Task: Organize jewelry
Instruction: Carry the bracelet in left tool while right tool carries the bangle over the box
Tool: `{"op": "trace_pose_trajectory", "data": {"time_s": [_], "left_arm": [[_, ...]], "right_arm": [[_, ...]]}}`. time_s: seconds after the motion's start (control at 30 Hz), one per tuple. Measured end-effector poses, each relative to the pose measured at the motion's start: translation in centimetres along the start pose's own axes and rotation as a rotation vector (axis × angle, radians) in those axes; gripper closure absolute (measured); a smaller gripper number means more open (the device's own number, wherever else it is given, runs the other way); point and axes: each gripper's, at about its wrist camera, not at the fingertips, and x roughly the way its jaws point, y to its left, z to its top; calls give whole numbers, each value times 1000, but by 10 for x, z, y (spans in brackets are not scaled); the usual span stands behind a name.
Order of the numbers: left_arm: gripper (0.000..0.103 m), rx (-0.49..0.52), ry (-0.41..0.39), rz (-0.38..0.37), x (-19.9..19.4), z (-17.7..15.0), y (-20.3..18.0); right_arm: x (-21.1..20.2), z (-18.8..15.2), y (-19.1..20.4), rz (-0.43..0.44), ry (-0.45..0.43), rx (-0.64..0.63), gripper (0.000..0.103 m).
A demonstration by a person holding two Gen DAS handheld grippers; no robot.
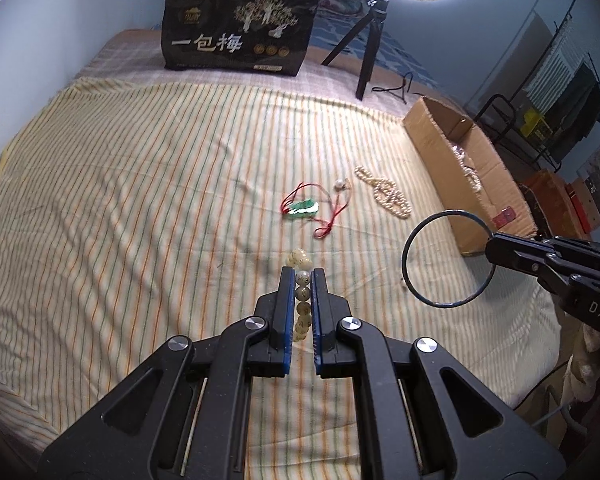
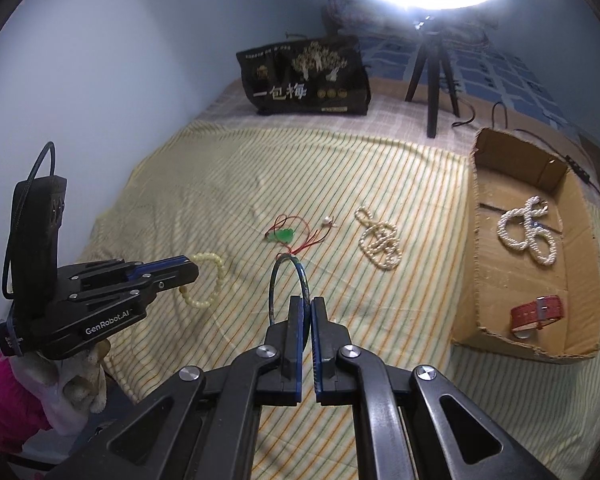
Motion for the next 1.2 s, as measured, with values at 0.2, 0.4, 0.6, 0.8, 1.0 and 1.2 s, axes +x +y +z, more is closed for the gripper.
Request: {"op": "trace_pose_trajectory", "data": {"time_s": [0.2, 0.4, 0.6, 0.8, 1.0, 1.2], "left_arm": [[98, 18, -31, -32, -13, 9, -16], [98, 48, -55, -67, -23, 20, -38], [98, 71, -74, -99, -25, 32, -62], [98, 82, -84, -132, -20, 44, -87], [98, 106, -89, -163, -12, 57, -116], [98, 149, -97, -188, -4, 70, -149]], "right_arm": [[-22, 1, -13, -13, -40, 10, 102], [-47, 2, -32, -39, -92, 31, 102], [-72, 3, -59, -77, -138, 61, 102], [-90, 6, -86, -124, -168, 89, 102], [-98, 8, -114, -170, -182, 113, 102], [-101, 14, -144, -219, -192, 134, 102]]}}
